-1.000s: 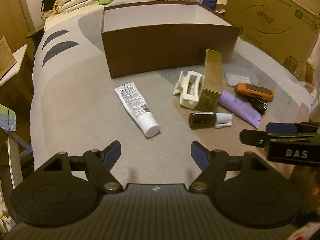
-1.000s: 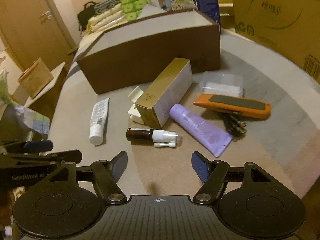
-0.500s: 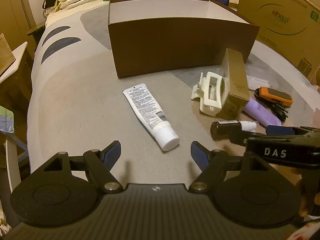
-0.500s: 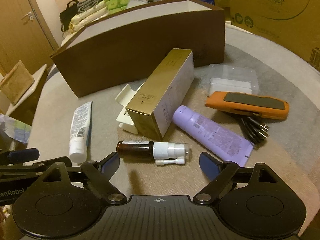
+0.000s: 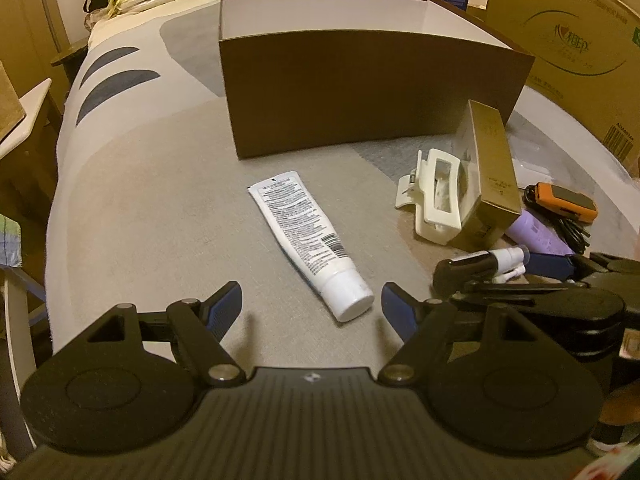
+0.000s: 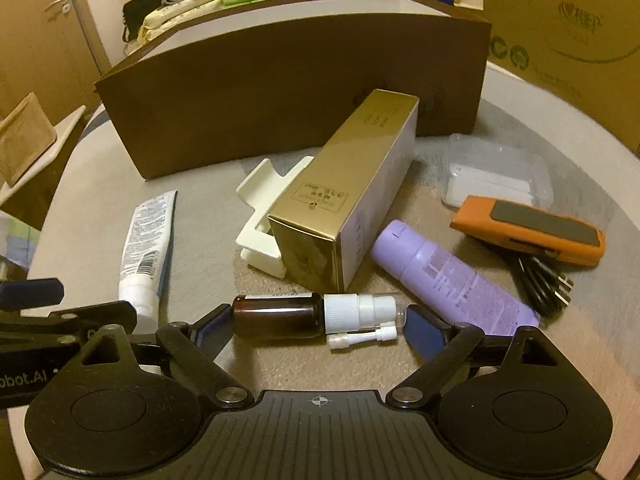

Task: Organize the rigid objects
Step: 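Close the left tool on the cream tube while the right tool grips the dropper bottle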

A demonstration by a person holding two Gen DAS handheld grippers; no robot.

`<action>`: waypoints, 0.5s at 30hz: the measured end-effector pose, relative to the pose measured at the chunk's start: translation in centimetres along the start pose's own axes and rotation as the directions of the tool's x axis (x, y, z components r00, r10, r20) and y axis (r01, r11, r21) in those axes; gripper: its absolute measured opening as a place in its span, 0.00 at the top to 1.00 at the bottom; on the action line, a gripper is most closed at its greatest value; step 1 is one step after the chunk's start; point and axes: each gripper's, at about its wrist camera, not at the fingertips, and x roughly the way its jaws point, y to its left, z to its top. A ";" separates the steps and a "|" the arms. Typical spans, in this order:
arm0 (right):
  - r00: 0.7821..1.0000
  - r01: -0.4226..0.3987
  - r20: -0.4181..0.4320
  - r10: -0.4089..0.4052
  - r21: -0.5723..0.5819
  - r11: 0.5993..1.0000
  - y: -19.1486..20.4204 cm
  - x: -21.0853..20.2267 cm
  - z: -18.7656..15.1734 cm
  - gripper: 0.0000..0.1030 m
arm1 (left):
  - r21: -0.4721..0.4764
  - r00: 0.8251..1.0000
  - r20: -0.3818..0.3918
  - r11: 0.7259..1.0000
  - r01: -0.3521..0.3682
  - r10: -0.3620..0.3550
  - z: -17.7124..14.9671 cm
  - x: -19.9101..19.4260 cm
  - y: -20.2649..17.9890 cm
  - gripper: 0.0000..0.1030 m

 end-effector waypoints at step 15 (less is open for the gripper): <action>0.999 -0.040 0.005 0.040 -0.047 0.998 -1.9 -2.2 0.1 0.16 | -0.015 1.000 -0.022 1.000 -0.017 0.017 2.0 2.8 -0.2 0.39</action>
